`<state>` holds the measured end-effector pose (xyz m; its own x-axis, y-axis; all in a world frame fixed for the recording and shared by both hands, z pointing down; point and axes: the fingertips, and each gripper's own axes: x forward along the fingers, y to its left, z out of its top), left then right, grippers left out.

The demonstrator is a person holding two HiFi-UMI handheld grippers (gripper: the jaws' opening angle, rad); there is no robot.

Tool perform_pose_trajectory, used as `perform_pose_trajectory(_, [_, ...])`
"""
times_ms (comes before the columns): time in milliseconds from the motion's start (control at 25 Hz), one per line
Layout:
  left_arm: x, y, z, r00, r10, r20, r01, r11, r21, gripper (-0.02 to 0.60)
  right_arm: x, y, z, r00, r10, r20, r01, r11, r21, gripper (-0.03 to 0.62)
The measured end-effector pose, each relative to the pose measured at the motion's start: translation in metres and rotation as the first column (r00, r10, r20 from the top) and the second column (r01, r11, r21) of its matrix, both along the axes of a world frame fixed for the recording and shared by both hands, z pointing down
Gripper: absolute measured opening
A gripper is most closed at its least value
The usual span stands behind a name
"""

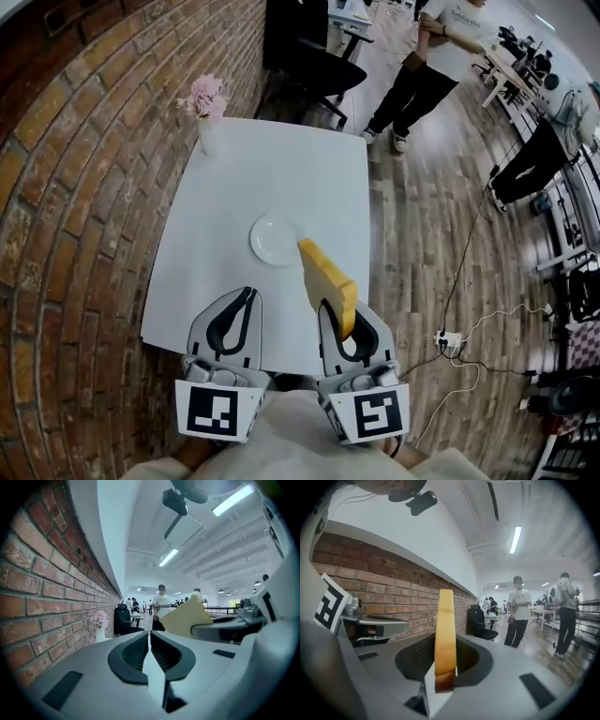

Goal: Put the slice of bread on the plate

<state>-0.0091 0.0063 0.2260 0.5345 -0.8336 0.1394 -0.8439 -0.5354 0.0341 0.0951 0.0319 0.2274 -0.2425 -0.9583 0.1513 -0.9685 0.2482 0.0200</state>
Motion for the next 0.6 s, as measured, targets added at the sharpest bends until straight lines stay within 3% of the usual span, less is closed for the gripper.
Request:
perform_pose_trajectory(240, [-0.008,-0.017,0.015,1.000,-0.015,0.016,0.016,0.998,-0.065,0.025,-0.007,-0.022,0.014,1.000,-0.012,0.026,0.013,0.999,-0.045,0.091])
perform_pose_trajectory(600, [-0.006,-0.052,0.033,0.998,0.043,0.048,-0.038,0.995,-0.096,0.025,-0.016,-0.053,0.030,0.999,-0.008,0.036,0.010,0.997,-0.075,0.091])
